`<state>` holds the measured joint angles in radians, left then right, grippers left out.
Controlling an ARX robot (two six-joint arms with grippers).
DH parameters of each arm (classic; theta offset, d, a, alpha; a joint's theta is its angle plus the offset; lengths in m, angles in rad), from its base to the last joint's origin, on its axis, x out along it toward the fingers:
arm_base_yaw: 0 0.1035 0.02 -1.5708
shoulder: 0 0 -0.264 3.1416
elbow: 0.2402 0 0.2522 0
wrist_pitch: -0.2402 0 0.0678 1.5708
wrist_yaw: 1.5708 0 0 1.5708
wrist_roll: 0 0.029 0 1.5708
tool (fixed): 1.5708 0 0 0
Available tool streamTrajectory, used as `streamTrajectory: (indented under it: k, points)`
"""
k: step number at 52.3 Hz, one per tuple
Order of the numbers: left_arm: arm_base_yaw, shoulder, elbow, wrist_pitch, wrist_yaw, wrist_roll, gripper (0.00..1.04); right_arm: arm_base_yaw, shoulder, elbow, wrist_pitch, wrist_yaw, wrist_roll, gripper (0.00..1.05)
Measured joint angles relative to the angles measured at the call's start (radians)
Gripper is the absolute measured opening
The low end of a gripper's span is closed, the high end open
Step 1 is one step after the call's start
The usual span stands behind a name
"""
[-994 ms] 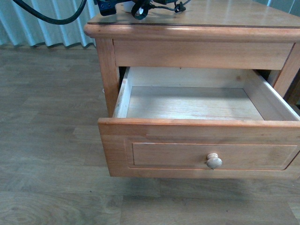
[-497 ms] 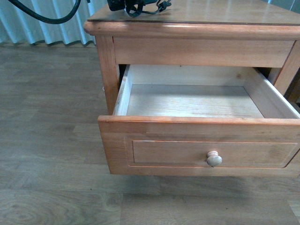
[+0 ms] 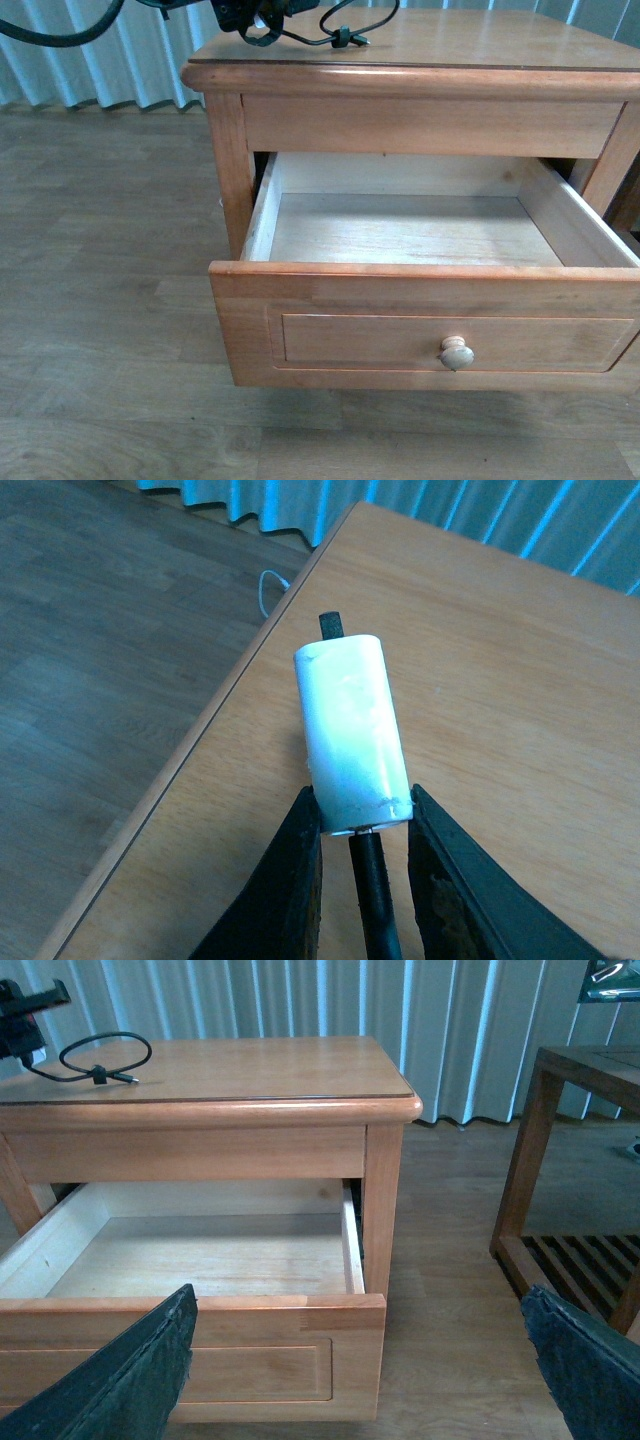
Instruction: Put charger into drawer
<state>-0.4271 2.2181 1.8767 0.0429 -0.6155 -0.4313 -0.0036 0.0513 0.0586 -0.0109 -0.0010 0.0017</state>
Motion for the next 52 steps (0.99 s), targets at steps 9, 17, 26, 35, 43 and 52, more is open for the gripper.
streamTrajectory:
  k: [9, 17, 26, 35, 43, 52]
  points:
    - [-0.024, -0.159, -0.175, 0.1, 0.12, 0.025, 0.22, 0.0, 0.0, 0.0, 0.0, 0.0, 0.0, 0.97]
    - [-0.07, -0.275, -0.327, 0.171, 0.214, 0.078, 0.22, 0.0, 0.0, 0.0, 0.0, 0.0, 0.0, 0.97]
    - [-0.13, -0.344, -0.462, 0.194, 0.26, 0.144, 0.22, 0.0, 0.0, 0.0, 0.0, 0.0, 0.0, 0.97]
    - [-0.176, -0.369, -0.561, 0.199, 0.281, 0.172, 0.22, 0.0, 0.0, 0.0, 0.0, 0.0, 0.0, 0.97]
    - [-0.2, -0.37, -0.605, 0.199, 0.288, 0.184, 0.22, 0.0, 0.0, 0.0, 0.0, 0.0, 0.0, 0.97]
    - [-0.216, -0.343, -0.617, 0.201, 0.301, 0.177, 0.22, 0.0, 0.0, 0.0, 0.0, 0.0, 0.0, 0.97]
